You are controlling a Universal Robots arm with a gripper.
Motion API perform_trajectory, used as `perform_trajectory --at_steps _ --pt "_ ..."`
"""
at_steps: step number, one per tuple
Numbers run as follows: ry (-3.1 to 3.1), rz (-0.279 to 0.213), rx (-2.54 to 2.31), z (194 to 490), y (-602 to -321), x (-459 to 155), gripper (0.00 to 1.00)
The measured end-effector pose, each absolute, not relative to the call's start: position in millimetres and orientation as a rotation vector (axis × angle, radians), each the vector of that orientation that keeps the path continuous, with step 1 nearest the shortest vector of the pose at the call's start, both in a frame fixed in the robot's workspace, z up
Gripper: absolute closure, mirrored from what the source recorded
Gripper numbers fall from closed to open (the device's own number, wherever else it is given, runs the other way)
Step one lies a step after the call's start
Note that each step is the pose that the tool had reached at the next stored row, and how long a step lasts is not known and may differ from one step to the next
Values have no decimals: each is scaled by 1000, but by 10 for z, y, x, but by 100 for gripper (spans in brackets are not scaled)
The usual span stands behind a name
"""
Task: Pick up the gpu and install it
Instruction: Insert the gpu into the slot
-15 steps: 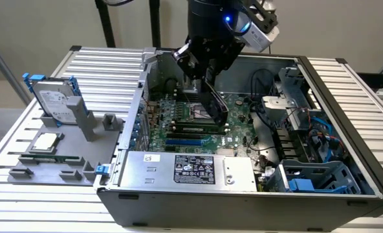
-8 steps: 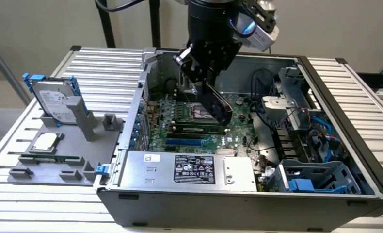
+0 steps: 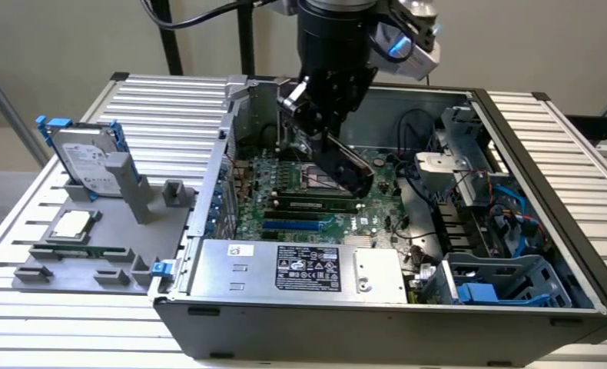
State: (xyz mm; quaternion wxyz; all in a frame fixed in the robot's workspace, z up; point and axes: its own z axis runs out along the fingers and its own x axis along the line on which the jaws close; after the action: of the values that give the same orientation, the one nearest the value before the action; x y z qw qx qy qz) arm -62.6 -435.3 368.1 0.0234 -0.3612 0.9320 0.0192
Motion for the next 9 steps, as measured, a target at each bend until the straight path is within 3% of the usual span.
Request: perform_trajectory --at_steps 9 --pt "2784 63 -1349 3609 -4354 -626 100"
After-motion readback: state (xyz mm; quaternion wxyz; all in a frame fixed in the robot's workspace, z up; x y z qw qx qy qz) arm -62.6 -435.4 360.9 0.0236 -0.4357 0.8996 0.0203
